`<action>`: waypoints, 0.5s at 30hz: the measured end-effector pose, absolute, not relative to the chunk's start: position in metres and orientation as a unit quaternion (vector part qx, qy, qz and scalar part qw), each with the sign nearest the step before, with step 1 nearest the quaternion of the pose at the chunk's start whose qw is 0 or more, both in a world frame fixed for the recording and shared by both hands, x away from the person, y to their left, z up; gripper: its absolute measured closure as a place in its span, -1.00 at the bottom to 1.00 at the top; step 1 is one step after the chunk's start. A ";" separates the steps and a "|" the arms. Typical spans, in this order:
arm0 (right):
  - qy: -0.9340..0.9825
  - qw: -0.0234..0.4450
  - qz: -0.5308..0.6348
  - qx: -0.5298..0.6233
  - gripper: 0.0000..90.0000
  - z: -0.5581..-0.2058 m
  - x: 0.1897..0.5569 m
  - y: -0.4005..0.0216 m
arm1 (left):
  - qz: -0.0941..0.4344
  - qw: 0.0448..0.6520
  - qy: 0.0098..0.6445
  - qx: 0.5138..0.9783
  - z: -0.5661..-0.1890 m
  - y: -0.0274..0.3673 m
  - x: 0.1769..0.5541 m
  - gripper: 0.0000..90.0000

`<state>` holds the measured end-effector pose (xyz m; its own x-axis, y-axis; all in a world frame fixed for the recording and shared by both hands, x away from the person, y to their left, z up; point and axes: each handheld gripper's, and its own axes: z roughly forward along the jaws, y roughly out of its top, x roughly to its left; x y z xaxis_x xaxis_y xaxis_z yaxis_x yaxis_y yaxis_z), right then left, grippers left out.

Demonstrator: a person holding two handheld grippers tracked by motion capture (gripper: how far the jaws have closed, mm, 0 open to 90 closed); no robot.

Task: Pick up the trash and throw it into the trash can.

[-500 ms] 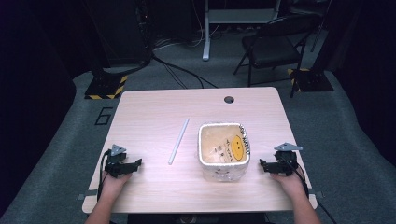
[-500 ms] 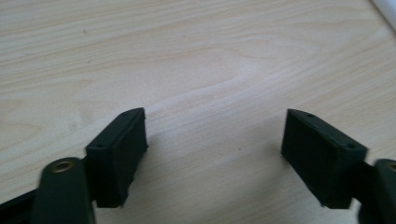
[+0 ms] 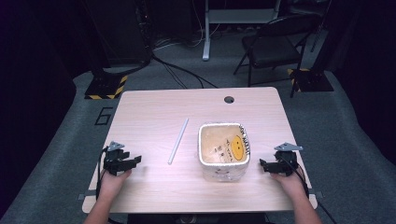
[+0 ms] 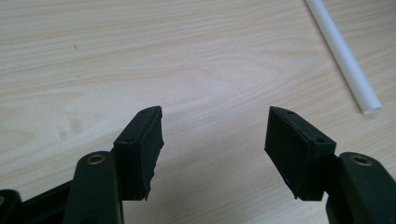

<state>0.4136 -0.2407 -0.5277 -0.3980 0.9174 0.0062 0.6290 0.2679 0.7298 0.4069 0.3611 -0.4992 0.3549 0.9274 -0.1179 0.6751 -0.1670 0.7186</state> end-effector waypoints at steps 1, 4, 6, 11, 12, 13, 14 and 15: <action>0.766 0.216 0.334 0.504 -0.82 -0.528 0.414 -0.241 | 0.183 0.355 0.538 0.742 -0.495 0.361 0.407 -0.18; 0.766 0.216 0.334 0.504 -0.82 -0.528 0.414 -0.241 | 0.183 0.356 0.538 0.741 -0.491 0.362 0.407 -0.16; 0.767 0.216 0.334 0.504 -0.82 -0.528 0.414 -0.241 | 0.187 0.361 0.539 0.738 -0.486 0.362 0.407 -0.14; 0.768 0.214 0.335 0.502 -0.82 -0.528 0.414 -0.241 | 0.188 0.367 0.536 0.737 -0.466 0.361 0.410 -0.10; 0.769 0.215 0.335 0.500 -0.82 -0.528 0.414 -0.241 | 0.188 0.367 0.536 0.737 -0.466 0.361 0.410 -0.09; 0.769 0.215 0.335 0.500 -0.82 -0.528 0.414 -0.241 | 0.188 0.370 0.535 0.737 -0.462 0.361 0.411 -0.09; 0.770 0.215 0.335 0.499 -0.82 -0.528 0.414 -0.241 | 0.188 0.372 0.533 0.736 -0.459 0.360 0.412 -0.08; 0.770 0.215 0.335 0.499 -0.82 -0.528 0.414 -0.241 | 0.187 0.376 0.530 0.737 -0.453 0.357 0.413 -0.08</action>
